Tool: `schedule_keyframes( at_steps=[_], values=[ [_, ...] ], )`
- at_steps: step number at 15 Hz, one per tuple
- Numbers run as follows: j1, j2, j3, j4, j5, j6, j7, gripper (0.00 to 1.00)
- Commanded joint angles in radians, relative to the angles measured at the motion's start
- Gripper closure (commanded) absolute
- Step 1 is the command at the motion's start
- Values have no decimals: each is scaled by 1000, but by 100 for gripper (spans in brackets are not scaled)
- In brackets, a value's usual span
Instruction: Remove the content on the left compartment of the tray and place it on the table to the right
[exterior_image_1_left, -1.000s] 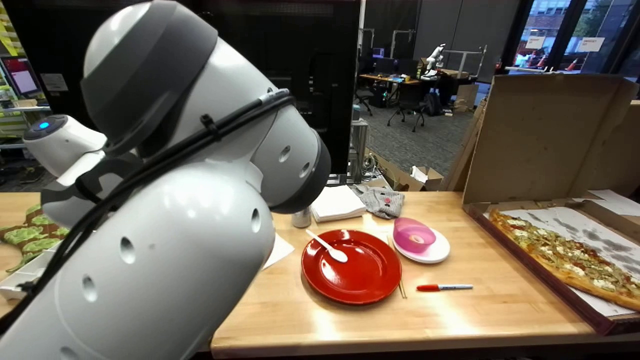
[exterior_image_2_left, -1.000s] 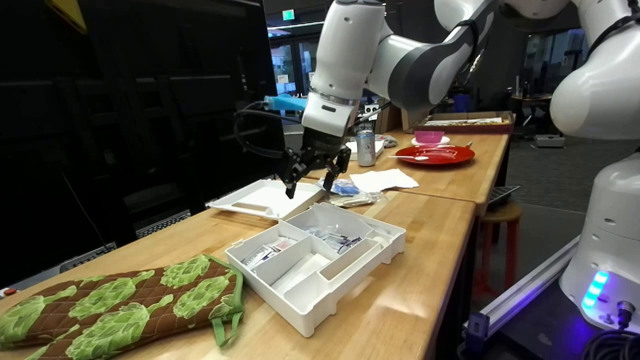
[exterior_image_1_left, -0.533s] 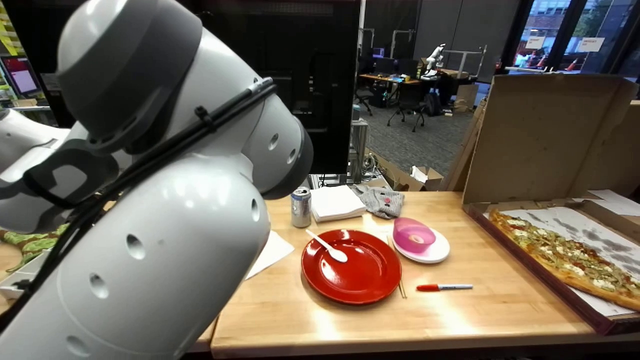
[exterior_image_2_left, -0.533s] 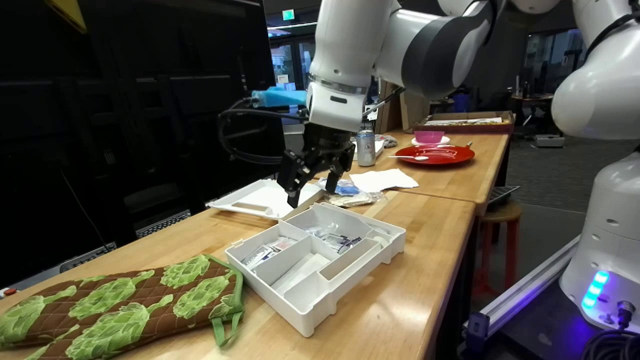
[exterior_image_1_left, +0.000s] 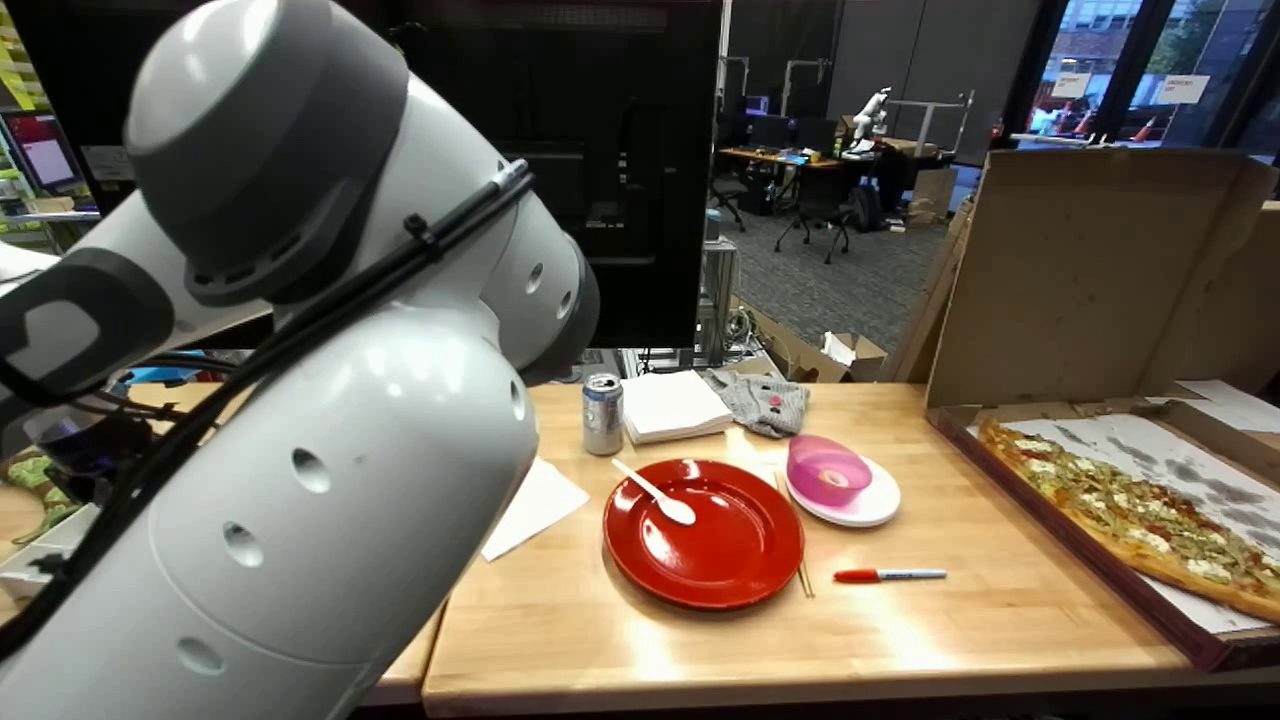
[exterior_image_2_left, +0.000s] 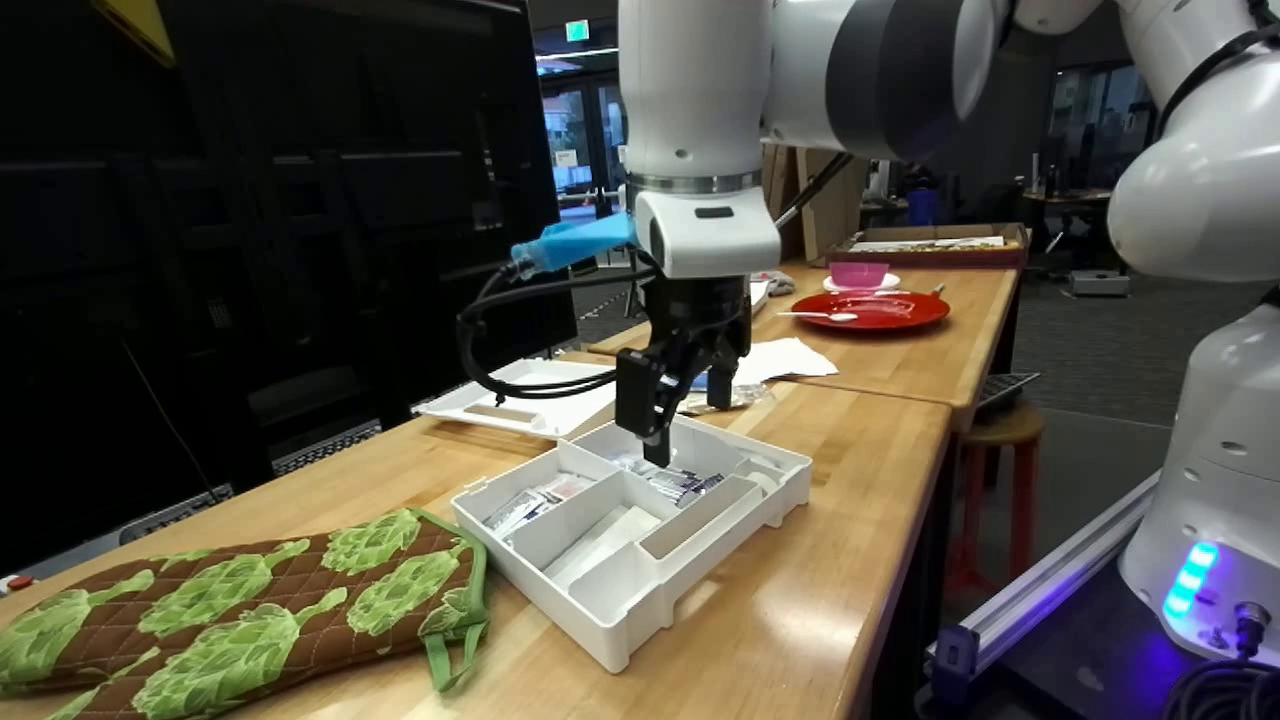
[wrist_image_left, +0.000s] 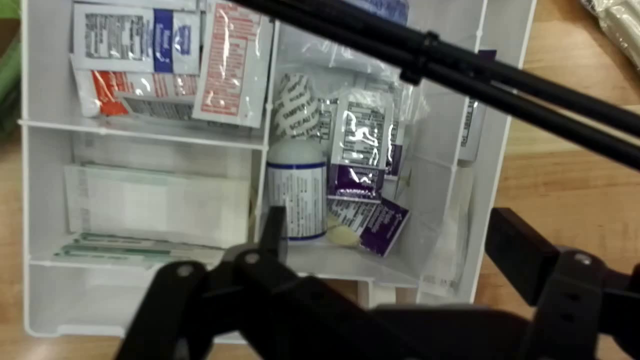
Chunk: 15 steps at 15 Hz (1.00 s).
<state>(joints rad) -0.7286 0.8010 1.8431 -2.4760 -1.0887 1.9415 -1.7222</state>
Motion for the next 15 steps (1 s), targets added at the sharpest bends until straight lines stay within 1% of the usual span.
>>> schedule_keyframes(
  at_steps=[1, 4, 5, 6, 12, 13, 15],
  values=[
    [15, 34, 22, 8, 31, -65, -39, 0],
    [20, 63, 20, 8, 26, -80, -74, 0],
    [13, 75, 18, 3, 8, -61, -68, 0],
    [20, 58, 3, 4, 1, -66, -49, 0],
    [19, 69, -6, 4, 0, -66, -51, 0],
    [8, 73, -3, -1, -4, -69, -61, 0],
    [-22, 64, 27, -14, -25, -77, -32, 0]
  ],
)
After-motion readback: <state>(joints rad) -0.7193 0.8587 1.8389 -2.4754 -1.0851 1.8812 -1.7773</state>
